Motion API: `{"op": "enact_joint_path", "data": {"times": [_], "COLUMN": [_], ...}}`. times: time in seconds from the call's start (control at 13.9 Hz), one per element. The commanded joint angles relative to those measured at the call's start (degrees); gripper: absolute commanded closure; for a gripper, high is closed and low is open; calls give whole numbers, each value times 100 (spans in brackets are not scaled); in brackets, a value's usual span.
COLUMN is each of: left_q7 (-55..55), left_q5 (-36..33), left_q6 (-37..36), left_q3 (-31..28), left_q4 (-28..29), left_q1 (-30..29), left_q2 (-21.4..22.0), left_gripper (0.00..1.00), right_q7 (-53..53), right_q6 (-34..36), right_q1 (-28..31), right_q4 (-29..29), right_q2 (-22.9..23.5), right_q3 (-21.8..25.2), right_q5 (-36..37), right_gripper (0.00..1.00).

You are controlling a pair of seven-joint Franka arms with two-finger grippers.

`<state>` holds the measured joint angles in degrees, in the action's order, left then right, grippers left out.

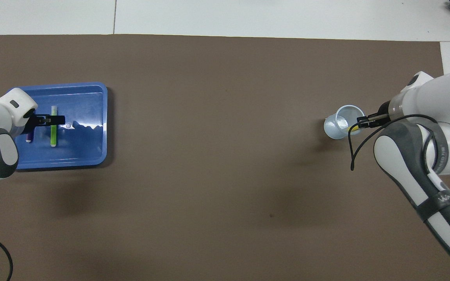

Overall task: Right arm passes pens to left for tray arrangement
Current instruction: 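Place the green pen in the tray while the right gripper grasps the yellow pen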

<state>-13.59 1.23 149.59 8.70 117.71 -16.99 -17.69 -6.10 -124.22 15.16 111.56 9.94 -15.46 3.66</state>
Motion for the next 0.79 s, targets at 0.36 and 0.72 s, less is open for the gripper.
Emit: {"op": "enact_joint_path", "data": {"times": [0.36, 0.72], "left_q7": [-21, -38], "left_q5": [-114, -114], "left_q6": [-317, -456], "left_q3": [-8, -8], "left_q4": [-248, -222], "left_q1": [152, 188], "left_q2": [407, 591], "left_gripper": [0, 0], "right_q7": [4, -5], "right_q6": [-58, 38], "right_q1": [40, 14], "right_q4": [50, -91], "right_q2": [-9, -9], "right_q3": [-53, -71], "right_q5": [-32, -41], "right_gripper": [91, 93]}}
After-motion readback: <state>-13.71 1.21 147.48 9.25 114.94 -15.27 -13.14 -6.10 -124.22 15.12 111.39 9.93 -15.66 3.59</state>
